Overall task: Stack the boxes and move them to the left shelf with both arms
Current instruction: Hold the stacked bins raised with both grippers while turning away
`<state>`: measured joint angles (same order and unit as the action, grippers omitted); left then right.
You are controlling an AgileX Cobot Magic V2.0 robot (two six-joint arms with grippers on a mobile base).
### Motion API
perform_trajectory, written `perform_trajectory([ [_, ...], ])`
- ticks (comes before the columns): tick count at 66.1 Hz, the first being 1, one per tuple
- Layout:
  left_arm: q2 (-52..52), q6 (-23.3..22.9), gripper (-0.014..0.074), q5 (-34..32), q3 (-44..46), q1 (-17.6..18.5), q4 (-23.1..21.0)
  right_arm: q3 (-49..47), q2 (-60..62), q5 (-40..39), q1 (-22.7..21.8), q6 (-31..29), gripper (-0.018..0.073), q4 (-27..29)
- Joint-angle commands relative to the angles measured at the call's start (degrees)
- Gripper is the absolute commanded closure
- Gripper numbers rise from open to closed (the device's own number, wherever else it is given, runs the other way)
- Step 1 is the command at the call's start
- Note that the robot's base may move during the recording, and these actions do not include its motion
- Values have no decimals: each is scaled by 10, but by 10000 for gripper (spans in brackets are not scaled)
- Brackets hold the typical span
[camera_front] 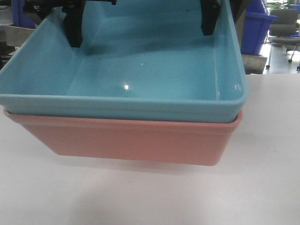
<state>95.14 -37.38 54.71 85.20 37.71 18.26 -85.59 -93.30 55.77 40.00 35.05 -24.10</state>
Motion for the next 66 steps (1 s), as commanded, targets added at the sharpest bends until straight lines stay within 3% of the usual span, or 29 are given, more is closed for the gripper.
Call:
perform_trajectory([
  [1, -27, -12, 600, -140, 34, 29, -43, -30, 23, -132, 19, -10, 503, 57],
  [66, -27, -12, 601, -140, 34, 29, -43, -30, 19, -132, 19, -10, 503, 57],
])
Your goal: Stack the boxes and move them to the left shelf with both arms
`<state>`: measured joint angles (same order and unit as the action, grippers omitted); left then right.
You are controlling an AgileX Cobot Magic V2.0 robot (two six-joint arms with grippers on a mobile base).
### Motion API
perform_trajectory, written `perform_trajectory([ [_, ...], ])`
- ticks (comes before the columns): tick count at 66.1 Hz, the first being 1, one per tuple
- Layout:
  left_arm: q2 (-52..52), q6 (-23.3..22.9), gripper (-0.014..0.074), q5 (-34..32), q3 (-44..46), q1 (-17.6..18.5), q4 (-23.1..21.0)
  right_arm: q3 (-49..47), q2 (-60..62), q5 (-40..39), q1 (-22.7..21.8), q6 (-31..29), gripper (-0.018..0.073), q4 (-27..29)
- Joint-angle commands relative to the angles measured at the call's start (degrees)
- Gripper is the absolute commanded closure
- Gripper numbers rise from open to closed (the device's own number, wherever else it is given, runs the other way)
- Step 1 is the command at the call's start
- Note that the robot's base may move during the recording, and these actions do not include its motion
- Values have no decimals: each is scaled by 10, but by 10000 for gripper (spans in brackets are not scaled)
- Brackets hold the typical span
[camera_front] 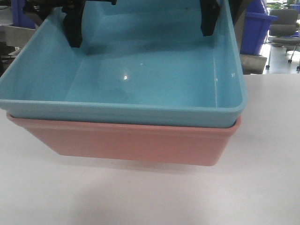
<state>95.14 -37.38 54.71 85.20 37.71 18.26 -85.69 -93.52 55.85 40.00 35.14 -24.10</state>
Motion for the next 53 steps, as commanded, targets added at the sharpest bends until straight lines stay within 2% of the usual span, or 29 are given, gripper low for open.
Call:
perform_trajectory([
  [1, -27, -12, 601, -140, 34, 29, -43, -29, 21, -132, 19, -11, 503, 57],
  [53, -22, -12, 601, -140, 34, 29, -43, -29, 21, -130, 19, -11, 503, 56],
])
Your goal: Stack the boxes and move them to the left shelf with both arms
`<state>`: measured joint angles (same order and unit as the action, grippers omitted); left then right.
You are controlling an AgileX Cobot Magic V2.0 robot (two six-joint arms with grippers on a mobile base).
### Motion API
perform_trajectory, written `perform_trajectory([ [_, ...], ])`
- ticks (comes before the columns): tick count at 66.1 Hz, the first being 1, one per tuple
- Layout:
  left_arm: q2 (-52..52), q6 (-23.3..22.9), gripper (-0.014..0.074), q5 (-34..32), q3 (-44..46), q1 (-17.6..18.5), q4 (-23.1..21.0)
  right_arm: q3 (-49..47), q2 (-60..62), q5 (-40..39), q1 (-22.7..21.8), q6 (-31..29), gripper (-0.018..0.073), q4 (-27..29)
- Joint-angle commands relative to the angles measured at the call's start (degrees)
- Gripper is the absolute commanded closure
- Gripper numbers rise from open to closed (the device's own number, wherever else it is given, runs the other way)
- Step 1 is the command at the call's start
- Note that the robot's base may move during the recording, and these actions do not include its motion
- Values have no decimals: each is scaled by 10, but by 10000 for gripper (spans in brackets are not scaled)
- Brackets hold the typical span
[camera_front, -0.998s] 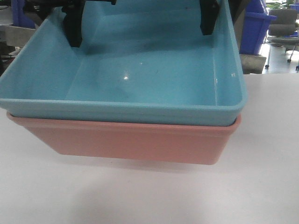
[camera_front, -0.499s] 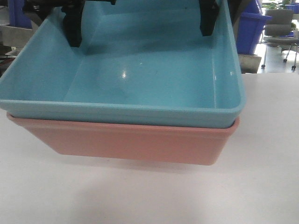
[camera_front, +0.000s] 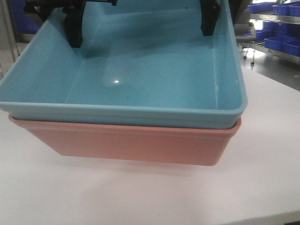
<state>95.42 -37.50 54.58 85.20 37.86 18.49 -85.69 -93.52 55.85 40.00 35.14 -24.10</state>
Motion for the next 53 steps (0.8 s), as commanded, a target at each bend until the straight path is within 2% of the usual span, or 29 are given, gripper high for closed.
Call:
perform_trajectory([
  [1, -24, -11, 601, -138, 34, 28, -45, -29, 21, -129, 19, -11, 503, 56],
  [53, -23, -11, 601, -138, 34, 28, -46, -28, 21, -126, 19, -11, 503, 52],
])
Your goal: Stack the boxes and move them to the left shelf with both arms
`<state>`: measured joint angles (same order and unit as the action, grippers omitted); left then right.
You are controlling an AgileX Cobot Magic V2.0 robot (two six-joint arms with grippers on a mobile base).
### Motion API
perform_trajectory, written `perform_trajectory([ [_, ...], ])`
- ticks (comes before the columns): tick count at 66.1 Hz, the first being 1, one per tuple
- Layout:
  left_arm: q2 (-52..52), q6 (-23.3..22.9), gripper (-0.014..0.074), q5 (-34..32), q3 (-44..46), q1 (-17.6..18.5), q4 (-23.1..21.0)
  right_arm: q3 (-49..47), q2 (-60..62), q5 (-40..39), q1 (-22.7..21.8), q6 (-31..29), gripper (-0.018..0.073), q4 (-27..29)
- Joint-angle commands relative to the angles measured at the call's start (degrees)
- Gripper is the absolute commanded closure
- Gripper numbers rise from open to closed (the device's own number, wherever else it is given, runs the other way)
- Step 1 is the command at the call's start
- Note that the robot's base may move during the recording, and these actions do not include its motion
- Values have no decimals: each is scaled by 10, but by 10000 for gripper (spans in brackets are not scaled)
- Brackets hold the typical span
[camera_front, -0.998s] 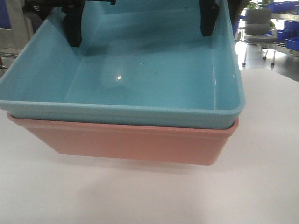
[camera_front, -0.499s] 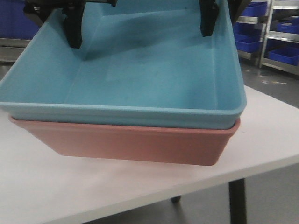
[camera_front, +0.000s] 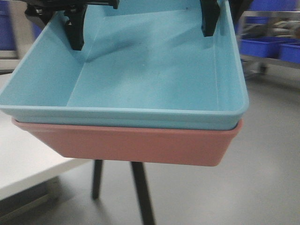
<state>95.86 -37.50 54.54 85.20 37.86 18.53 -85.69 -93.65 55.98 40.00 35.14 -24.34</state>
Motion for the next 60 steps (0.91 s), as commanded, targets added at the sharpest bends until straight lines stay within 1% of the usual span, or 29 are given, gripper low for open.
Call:
perform_trajectory([
  [1, -28, -11, 601, -138, 34, 28, -46, -28, 22, -127, 19, -11, 503, 55],
  [60, -28, -11, 601, -138, 34, 28, -46, -28, 22, -123, 19, -11, 503, 55],
])
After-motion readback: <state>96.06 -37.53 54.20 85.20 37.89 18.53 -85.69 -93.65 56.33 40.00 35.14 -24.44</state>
